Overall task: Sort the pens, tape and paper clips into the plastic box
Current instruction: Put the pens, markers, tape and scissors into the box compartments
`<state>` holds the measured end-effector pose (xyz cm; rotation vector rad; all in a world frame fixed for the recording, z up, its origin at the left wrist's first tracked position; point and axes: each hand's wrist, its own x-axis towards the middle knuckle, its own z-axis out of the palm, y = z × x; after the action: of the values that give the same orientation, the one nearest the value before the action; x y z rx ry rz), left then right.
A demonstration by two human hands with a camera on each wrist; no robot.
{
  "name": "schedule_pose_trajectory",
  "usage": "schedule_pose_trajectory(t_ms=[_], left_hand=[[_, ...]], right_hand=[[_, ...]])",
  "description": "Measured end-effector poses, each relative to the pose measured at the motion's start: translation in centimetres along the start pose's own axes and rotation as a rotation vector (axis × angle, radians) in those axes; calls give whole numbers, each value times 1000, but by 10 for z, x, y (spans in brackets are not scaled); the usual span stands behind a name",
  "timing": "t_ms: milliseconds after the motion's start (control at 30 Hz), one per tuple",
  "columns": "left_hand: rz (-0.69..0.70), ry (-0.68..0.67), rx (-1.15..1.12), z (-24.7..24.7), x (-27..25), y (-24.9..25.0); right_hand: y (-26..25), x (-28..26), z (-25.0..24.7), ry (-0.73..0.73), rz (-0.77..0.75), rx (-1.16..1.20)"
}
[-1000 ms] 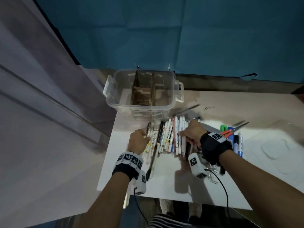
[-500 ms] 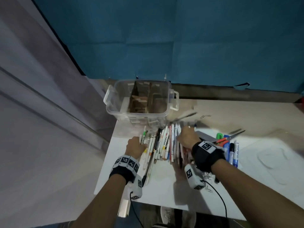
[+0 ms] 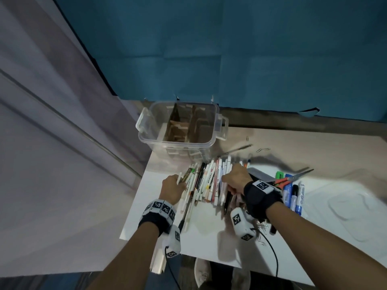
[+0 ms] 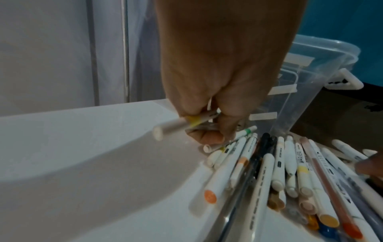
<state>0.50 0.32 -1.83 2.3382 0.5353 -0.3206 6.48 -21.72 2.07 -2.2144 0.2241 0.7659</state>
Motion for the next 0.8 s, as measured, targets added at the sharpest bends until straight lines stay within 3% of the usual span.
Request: schedule_pose_trajectory(t_ms=[133,300,400,500,600,667,800], left_hand=[[49,-80,58,-15,-5,7],[271,-243,-12,-60,-33,42],[391,-212,-134,-110,-36,65],[350,-98,-298,-153,-5,71],[228,15,-420,-183,33,69],[193,10,-380,-195,56,71],[204,40,-371,-200,97,71]], right_hand=[[-5,-12,-26,3,-7,98],[-25,-19,-74,169,-102,195],[-69,-19,-84,270,-210,208],[-131,-22,-66,231,-320,188],[-185,-19,-26,78,-359,75],[-210,-6,0,2,-375,68],[-247,23,34,21,-310,60]])
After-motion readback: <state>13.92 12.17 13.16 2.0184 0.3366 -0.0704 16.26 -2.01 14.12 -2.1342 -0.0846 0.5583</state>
